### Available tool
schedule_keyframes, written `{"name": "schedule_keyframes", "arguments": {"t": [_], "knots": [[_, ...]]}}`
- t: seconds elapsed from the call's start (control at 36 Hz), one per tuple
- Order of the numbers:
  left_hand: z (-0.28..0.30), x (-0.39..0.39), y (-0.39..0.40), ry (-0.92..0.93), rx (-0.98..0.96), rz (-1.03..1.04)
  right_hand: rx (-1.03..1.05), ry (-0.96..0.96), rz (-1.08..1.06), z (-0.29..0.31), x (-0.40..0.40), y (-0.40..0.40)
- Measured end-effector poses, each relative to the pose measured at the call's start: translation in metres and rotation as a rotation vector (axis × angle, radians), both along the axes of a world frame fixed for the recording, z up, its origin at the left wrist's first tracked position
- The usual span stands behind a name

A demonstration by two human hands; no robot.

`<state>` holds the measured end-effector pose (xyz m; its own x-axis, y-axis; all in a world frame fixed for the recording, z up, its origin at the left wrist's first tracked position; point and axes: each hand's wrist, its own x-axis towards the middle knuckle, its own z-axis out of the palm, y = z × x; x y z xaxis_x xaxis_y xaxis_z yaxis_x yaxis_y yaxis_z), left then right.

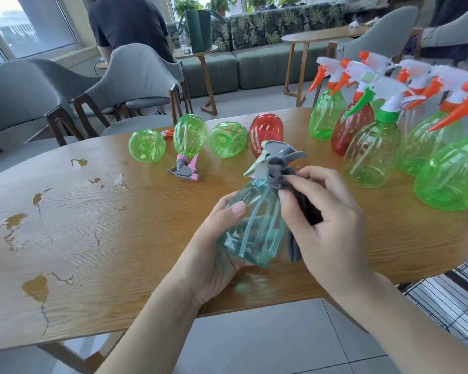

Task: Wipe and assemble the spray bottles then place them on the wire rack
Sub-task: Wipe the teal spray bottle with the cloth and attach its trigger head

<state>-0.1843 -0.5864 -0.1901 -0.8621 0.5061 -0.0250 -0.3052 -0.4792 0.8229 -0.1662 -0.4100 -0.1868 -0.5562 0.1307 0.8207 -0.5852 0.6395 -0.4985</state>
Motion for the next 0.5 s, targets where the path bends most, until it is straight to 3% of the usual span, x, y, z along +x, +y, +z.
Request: {"name": "schedule_keyframes", "arguments": {"t": [0.17, 0.33, 0.5], "knots": [[0.003, 0.0, 0.001, -0.051, 0.046, 0.066, 0.119, 0.065, 0.155, -0.009, 0.014, -0.014], [0.007, 0.002, 0.0, -0.061, 0.074, 0.039, 0.383, 0.214, 0.153, -0.014, 0.017, -0.017], [0.006, -0.001, -0.001, -0.012, 0.068, 0.054, 0.281, 0.177, 0.102, -0.008, 0.013, -0.011]]}}
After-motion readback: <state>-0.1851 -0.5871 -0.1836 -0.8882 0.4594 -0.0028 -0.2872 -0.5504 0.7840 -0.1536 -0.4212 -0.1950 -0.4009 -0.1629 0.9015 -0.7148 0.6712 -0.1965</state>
